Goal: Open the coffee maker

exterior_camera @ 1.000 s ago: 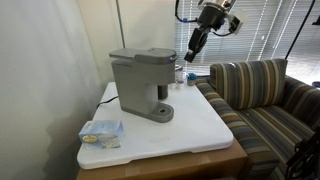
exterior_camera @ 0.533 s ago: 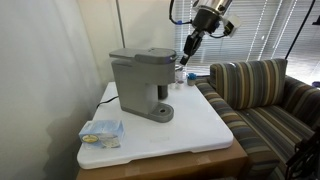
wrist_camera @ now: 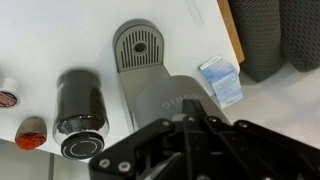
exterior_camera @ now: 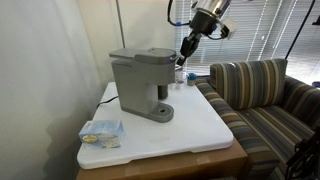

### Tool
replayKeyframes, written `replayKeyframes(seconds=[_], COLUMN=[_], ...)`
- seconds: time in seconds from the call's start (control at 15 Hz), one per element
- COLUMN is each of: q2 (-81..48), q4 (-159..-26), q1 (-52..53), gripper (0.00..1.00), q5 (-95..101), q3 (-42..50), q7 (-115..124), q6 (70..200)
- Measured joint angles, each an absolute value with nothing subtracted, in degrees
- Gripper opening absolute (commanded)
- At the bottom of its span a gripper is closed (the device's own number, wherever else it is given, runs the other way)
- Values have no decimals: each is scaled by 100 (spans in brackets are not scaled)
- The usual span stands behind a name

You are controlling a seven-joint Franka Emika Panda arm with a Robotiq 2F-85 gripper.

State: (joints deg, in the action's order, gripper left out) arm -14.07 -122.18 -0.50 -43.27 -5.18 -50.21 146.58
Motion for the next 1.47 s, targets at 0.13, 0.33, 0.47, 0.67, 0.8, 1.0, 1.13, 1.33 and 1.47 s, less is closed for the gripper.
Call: replayKeyframes(seconds=[0.13, 0.33, 0.47, 0.67, 0.8, 1.0, 1.13, 1.33, 1.47], q2=[-1406, -1406, -1406, -1400, -1389, -1353, -1279, -1060, -894], q4=[-12228, -12266, -12283, -12302, -12316, -12356, -12422, -12539, -12610], q1=[-55, -60, -60, -59, -56, -35, -11, 29, 68], gripper=[0, 0, 0, 0, 0, 0, 0, 0, 0], q5=[-4531, -4781, -4901, -4996, -5007, -5006, -5006, -5006, -5006], q3=[-555, -572, -573, -577, -581, -585, -594, -612, -612], q7=[-5024, -5044, -5062, -5063, -5063, -5062, -5061, -5055, -5053], q6=[14775, 14862, 14884, 14916, 14939, 15021, 15125, 15294, 15368])
